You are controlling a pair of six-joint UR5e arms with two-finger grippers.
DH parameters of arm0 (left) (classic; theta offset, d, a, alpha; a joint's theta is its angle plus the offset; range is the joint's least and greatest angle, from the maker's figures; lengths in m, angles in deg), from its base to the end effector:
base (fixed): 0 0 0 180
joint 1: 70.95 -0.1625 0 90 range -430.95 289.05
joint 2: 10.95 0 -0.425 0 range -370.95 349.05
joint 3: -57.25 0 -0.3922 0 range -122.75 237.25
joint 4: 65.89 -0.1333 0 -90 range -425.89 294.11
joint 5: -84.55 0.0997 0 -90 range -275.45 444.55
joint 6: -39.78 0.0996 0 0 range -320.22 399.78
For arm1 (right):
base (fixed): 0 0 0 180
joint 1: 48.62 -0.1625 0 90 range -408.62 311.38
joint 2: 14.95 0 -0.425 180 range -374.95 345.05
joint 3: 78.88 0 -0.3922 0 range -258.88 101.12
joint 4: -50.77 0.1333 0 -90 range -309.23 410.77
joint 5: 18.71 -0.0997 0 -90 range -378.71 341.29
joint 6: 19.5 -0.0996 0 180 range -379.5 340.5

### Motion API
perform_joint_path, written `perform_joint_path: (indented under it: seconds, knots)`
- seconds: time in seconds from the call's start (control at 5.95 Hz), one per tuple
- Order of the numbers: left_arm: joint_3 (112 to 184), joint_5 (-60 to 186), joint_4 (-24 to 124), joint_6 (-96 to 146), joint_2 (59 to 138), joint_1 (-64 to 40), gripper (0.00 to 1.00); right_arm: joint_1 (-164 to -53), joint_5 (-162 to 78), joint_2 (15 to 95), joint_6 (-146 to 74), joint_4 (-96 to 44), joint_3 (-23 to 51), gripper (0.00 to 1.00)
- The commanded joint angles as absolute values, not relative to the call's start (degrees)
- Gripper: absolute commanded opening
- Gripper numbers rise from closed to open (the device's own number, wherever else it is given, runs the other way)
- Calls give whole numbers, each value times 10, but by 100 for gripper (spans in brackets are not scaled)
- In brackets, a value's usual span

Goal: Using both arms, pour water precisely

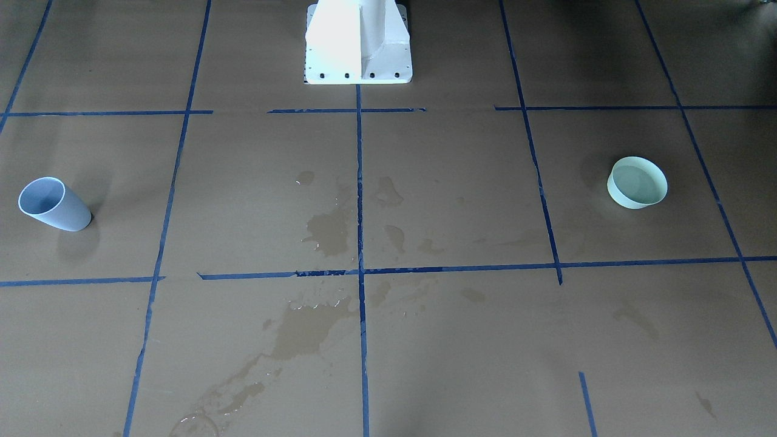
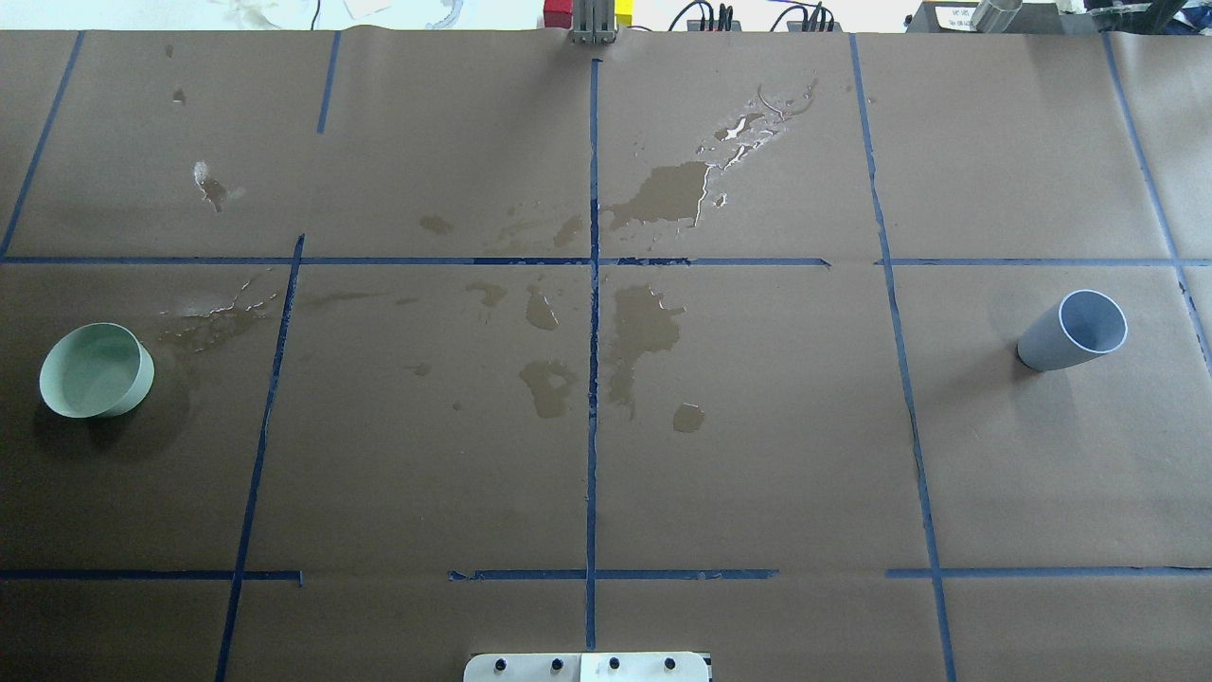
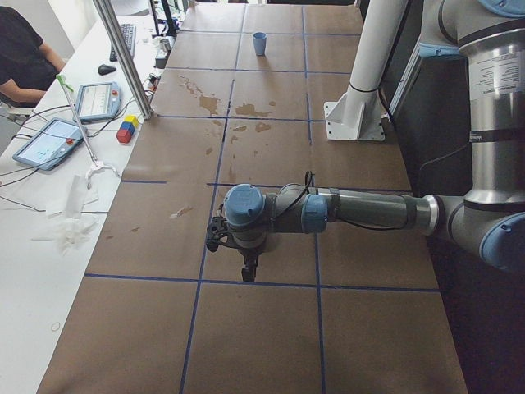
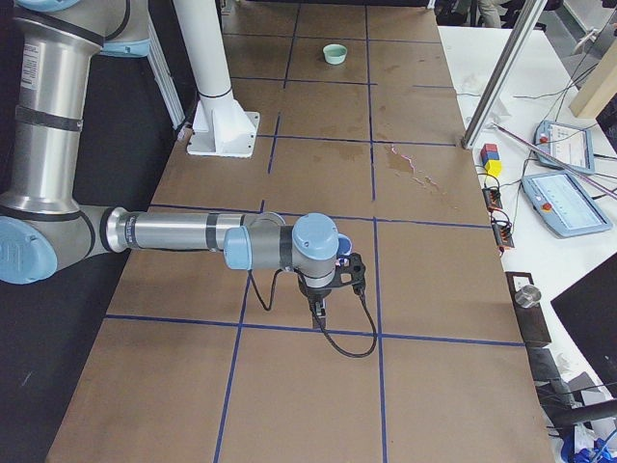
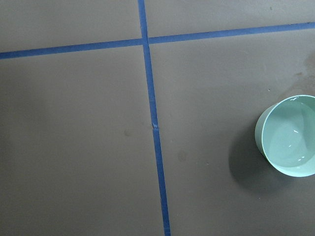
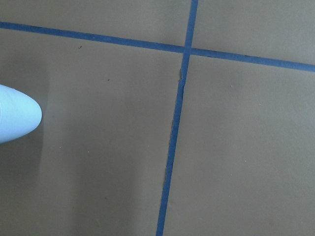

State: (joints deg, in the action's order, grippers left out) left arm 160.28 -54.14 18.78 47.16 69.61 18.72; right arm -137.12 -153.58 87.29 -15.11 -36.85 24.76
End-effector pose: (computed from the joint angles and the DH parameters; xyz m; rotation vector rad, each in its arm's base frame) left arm -0.0561 -0.4197 0.6259 0.0238 0.8504 0.1135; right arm 0.0524 -0.4076 0.6321 0.0823 -0.7815 -0.1233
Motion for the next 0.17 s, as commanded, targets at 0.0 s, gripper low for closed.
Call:
perform_joint_path:
  seconds: [0.0]
  knots:
    - [1603,-541,188,472,697,187,100,-1370,-1540,874,-151,-368,249,100]
